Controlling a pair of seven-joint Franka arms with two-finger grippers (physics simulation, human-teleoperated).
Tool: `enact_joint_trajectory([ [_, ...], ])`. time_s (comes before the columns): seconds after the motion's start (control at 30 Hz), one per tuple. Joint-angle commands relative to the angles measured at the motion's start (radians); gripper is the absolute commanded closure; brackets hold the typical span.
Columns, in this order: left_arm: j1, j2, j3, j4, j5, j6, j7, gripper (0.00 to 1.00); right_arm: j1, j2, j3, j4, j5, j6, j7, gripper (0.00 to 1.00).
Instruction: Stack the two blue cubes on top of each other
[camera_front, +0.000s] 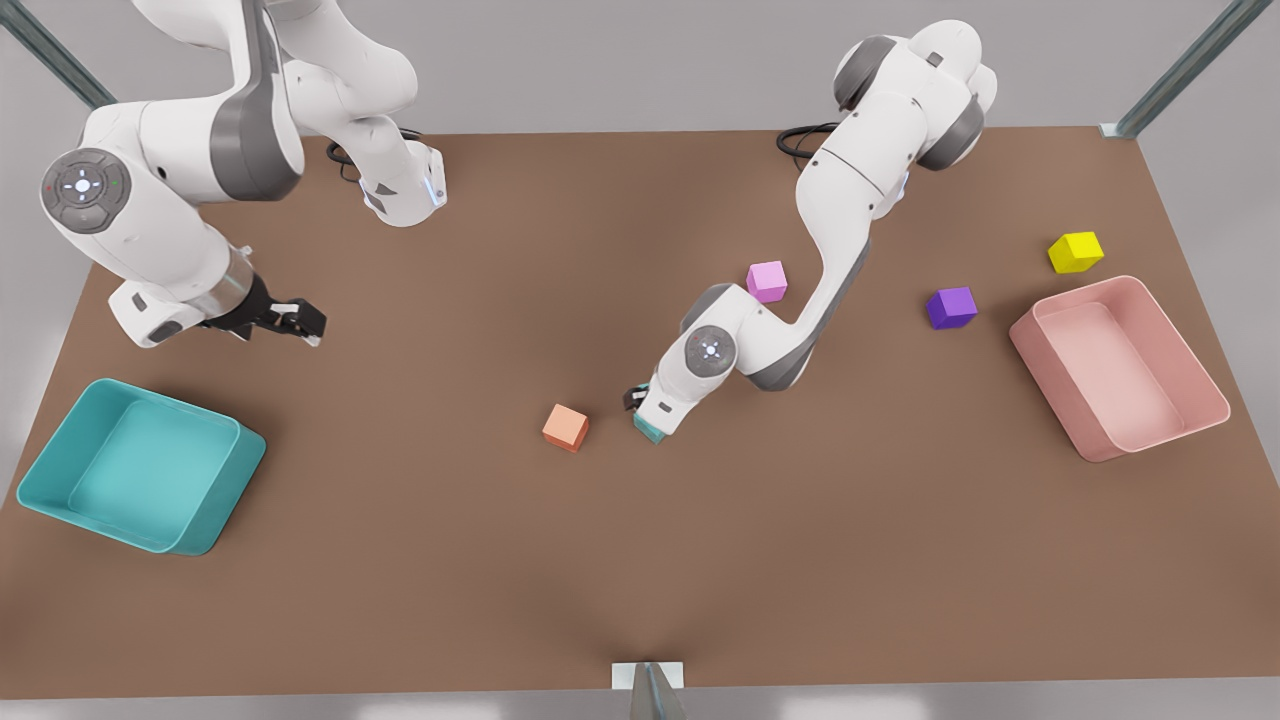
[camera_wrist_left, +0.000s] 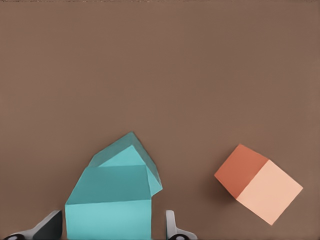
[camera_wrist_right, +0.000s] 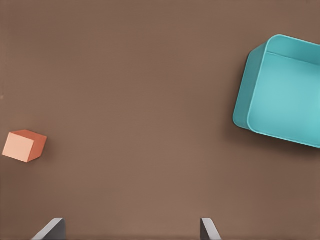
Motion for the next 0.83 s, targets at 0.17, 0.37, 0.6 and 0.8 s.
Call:
enact_joint_trajectory([
  [0.17,0.01,-0.009,0.004,0.072,0.003,-0.1,-0.103,0.0,-0.002,-0.001,-0.001,0.001,0.0,0.0,-0.044,0.0],
  [0.37,0.096,-0.047,0.007,0.324,0.221,-0.727,0.318,0.0,0.0,0.001,-0.001,0.004,-0.001,0.0,-0.042,0.0],
  [0.6,0.282,-0.46,0.133,0.13,0.08,-0.971,0.799,0.0,0.0,0.002,0.001,0.004,-0.001,0.012,-0.042,0.0],
  [0.8,0.282,-0.448,0.14,0.15,0.083,-1.0,0.799,0.0,0.007,0.007,0.004,0.004,-0.001,0.012,-0.038,0.0],
])
